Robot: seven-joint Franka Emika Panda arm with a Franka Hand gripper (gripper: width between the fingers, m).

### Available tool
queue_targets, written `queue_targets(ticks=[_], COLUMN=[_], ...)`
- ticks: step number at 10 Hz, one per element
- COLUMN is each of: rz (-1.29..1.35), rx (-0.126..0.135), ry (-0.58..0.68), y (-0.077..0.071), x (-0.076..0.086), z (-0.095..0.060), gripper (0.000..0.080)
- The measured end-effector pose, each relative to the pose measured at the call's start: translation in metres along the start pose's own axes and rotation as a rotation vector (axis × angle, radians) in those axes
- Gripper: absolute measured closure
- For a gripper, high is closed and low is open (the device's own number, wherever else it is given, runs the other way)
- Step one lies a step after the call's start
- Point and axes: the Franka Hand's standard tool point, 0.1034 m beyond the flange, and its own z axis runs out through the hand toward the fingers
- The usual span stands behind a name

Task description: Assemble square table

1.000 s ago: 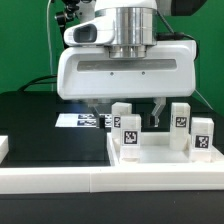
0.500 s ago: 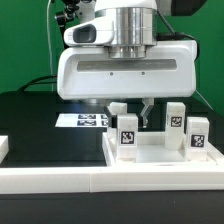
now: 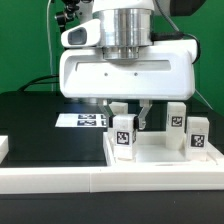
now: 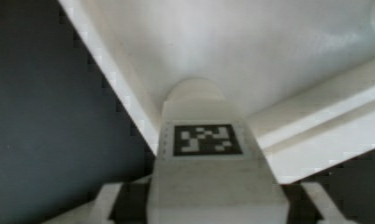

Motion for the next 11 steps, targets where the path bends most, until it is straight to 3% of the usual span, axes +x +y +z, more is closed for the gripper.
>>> queue_targets(ticks=[5, 11], rz=[0.559, 1.068], rx=[0.033, 0.046], ry=[0.013, -0.001], y=[-0.0026, -0.0091], x=[-0.0025, -0.0058], z=[0.0015, 0.0028], gripper=[0.0509, 0.0509])
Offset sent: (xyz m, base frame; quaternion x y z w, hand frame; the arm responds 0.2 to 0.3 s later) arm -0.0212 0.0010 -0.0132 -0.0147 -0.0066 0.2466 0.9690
